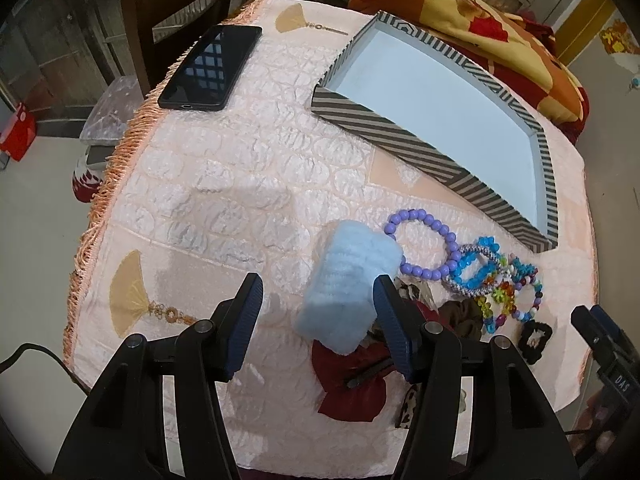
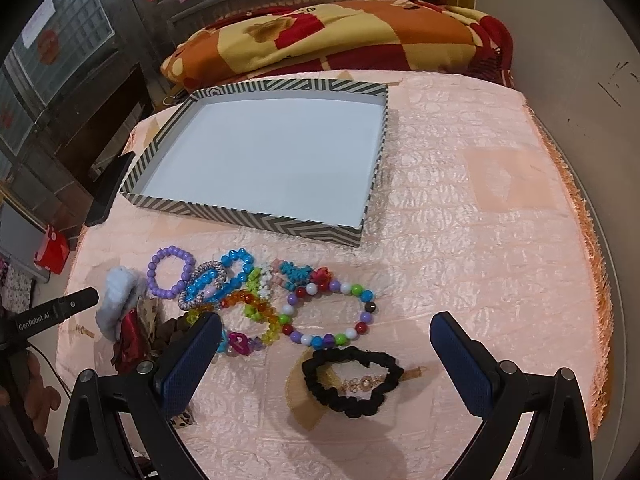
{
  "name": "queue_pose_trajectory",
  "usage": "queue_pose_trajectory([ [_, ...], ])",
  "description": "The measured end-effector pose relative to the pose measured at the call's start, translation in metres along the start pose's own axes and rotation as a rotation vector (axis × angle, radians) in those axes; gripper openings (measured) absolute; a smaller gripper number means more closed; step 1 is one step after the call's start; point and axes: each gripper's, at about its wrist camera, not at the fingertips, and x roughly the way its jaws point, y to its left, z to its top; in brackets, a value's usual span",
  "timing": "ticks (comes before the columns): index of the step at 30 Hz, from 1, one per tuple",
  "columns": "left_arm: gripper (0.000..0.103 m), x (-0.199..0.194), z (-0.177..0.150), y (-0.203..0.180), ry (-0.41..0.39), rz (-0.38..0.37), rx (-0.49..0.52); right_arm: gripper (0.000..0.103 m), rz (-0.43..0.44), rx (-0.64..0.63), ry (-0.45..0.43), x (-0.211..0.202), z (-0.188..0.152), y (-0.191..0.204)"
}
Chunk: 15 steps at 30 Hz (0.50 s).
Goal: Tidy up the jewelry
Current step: 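Grasp the light-blue fluffy holder with the left gripper while the right grasps the black scrunchie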
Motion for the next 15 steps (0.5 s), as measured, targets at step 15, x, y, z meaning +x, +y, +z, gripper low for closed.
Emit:
queue_pose_trajectory([
  [15, 0.064, 0.027, -0.001, -0.008, 0.097, -0.024, 0.075, 0.103, 0.011, 0.01, 0.048, -0.002, -0.027, -0.036],
])
